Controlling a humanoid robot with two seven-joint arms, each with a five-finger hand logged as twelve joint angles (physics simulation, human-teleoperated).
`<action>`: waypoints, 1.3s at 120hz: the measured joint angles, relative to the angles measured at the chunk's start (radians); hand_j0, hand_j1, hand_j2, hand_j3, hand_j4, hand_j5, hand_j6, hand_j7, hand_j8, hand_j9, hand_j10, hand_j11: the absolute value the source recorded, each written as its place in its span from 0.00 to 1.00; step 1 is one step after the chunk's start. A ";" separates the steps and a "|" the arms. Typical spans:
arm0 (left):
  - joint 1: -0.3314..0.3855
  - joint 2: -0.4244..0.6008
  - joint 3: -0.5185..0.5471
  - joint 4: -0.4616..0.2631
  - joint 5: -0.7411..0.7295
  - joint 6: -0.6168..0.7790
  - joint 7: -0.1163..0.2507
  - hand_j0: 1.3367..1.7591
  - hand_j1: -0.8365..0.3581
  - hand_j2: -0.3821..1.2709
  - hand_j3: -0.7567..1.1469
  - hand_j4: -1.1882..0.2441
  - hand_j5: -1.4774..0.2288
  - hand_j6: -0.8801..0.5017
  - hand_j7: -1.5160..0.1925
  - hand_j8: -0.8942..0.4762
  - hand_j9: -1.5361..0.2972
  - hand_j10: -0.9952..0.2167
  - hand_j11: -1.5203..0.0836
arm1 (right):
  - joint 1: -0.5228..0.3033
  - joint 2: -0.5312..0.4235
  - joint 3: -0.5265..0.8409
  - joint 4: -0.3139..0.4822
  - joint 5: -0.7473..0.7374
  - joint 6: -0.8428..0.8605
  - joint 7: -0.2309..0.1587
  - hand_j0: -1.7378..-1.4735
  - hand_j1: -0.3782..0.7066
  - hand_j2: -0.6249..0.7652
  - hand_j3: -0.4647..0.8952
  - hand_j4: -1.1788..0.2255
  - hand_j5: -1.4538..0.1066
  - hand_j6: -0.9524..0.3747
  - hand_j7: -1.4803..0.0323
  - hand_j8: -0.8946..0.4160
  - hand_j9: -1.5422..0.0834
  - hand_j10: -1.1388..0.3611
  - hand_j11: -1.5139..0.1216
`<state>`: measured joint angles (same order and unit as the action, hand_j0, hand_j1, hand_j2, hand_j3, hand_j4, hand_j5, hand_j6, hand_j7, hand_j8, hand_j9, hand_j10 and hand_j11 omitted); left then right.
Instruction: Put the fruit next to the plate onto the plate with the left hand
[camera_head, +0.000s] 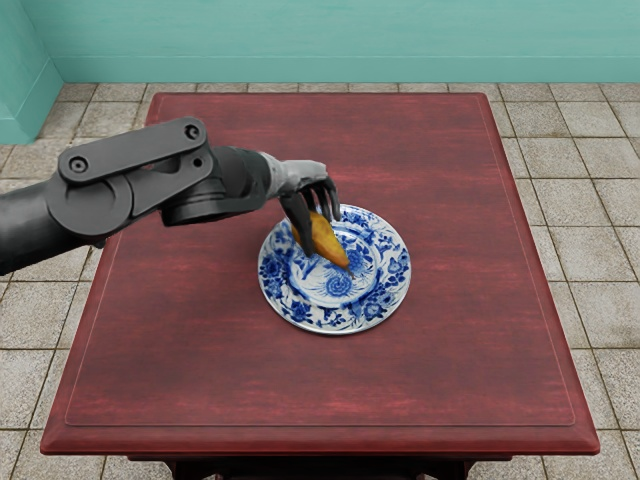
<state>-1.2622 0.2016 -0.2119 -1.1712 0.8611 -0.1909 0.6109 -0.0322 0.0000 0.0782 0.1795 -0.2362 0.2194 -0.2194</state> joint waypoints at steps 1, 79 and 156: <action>0.000 0.000 0.001 0.000 0.000 0.000 0.000 0.76 0.48 0.53 0.40 0.43 0.41 0.31 0.44 0.37 0.42 0.42 0.47 | 0.000 0.000 0.000 0.000 0.000 0.000 0.000 0.30 0.05 0.45 0.34 0.82 0.91 0.70 0.96 0.67 0.93 0.74 0.91; 0.015 0.276 -0.248 0.004 -0.516 -0.378 0.000 0.76 0.96 0.25 0.40 0.80 0.84 0.61 0.86 0.63 0.81 0.79 0.92 | 0.000 0.000 0.000 0.000 0.000 0.000 0.000 0.30 0.05 0.45 0.34 0.82 0.91 0.70 0.96 0.67 0.93 0.74 0.91; 0.398 0.555 -0.488 0.021 -0.994 -0.420 0.000 0.76 0.98 0.23 0.40 0.82 0.86 0.63 0.88 0.64 0.83 0.81 0.94 | 0.000 0.000 0.000 0.000 0.000 0.000 0.000 0.30 0.05 0.45 0.34 0.82 0.91 0.70 0.96 0.67 0.93 0.74 0.91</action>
<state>-0.8640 0.7561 -0.6995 -1.1499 -0.1328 -0.6111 0.6109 -0.0322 0.0000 0.0783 0.1795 -0.2362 0.2193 -0.2193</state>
